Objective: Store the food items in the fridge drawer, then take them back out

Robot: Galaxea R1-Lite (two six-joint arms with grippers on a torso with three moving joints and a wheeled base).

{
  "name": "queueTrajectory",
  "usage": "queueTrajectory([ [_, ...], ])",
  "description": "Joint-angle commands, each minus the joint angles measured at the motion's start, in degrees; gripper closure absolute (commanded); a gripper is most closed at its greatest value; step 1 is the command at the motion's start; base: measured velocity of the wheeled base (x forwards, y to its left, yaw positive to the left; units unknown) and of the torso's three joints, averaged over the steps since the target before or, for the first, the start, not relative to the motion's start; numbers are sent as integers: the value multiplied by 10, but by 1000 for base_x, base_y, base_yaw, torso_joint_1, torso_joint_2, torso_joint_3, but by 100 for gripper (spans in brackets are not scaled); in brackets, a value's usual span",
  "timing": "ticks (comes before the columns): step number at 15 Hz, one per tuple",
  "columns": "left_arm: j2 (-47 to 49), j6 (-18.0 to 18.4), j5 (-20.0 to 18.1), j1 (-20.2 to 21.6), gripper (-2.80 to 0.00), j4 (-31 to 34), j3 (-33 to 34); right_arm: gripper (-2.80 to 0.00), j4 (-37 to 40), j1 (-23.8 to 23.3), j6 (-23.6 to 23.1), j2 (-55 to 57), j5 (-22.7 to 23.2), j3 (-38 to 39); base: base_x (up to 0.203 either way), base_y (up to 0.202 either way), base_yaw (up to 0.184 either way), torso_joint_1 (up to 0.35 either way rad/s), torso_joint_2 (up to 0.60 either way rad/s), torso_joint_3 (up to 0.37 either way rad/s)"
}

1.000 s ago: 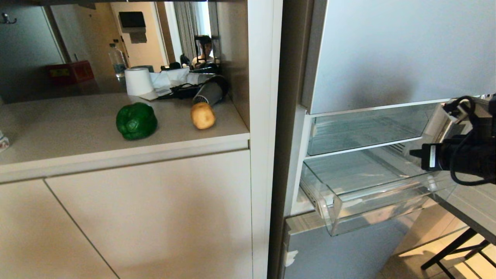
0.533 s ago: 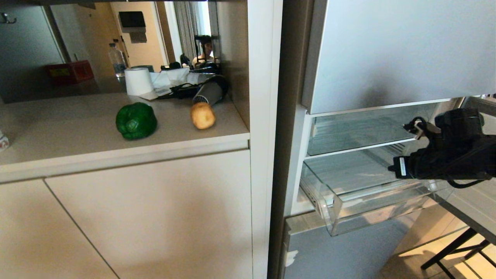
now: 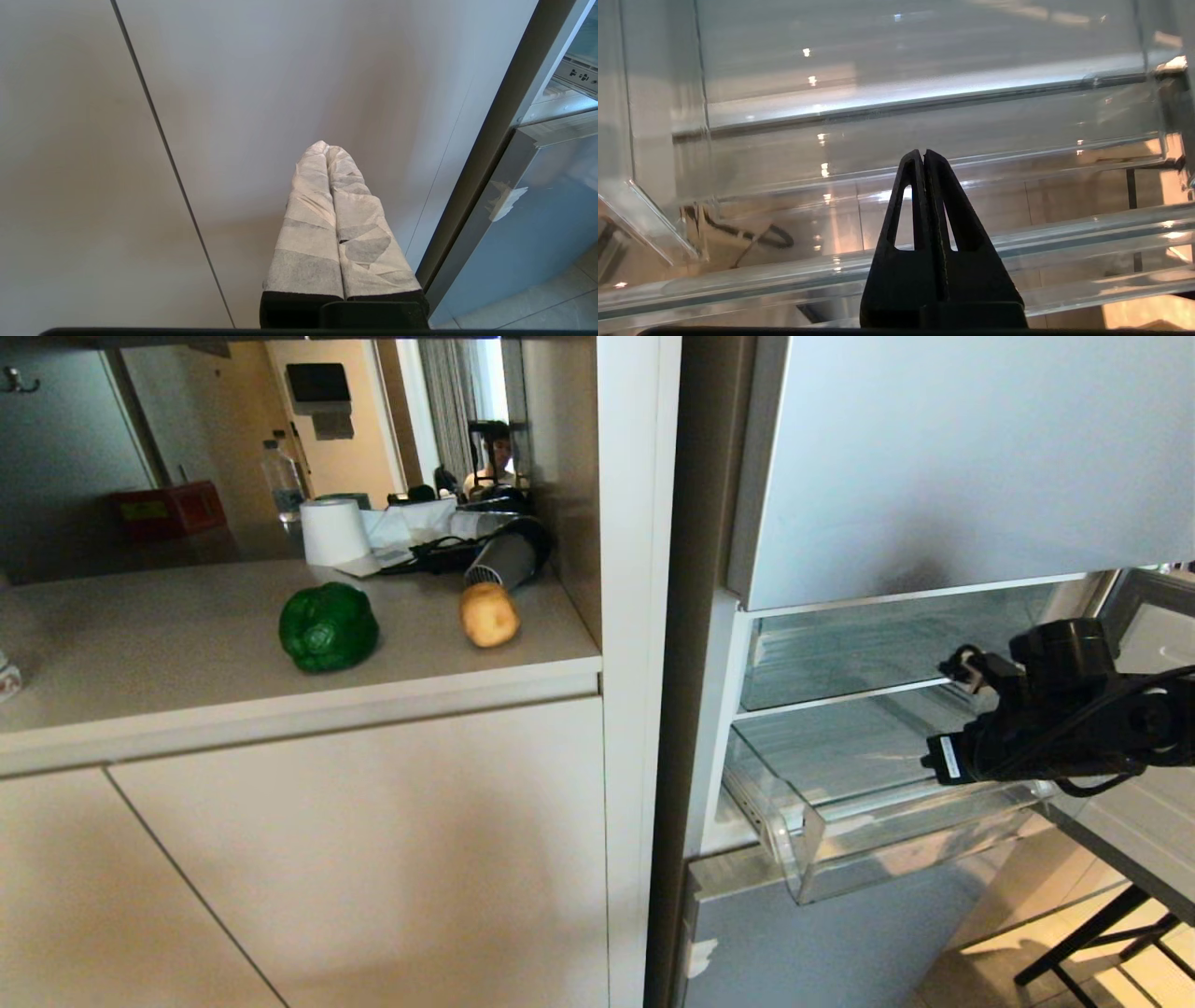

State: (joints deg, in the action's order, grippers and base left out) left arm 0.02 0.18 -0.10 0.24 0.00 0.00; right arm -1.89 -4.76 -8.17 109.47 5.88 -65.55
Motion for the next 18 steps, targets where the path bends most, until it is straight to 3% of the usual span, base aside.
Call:
queueTrajectory([
  [1,0,0,0,0,0,0,0,0,31,0,-2,0,-3,-6,0,0,0,0,0,0],
  [9,0,0,0,0,0,0,0,0,187,0,-27,-98,-26,4,0,0,0,0,0,0],
  [15,0,0,0,0,0,0,0,0,198,1,-47,-121,-40,42,0,0,0,0,0,0],
  [18,0,0,0,0,0,0,0,0,196,0,-46,-111,-46,19,0,0,0,0,0,0],
])
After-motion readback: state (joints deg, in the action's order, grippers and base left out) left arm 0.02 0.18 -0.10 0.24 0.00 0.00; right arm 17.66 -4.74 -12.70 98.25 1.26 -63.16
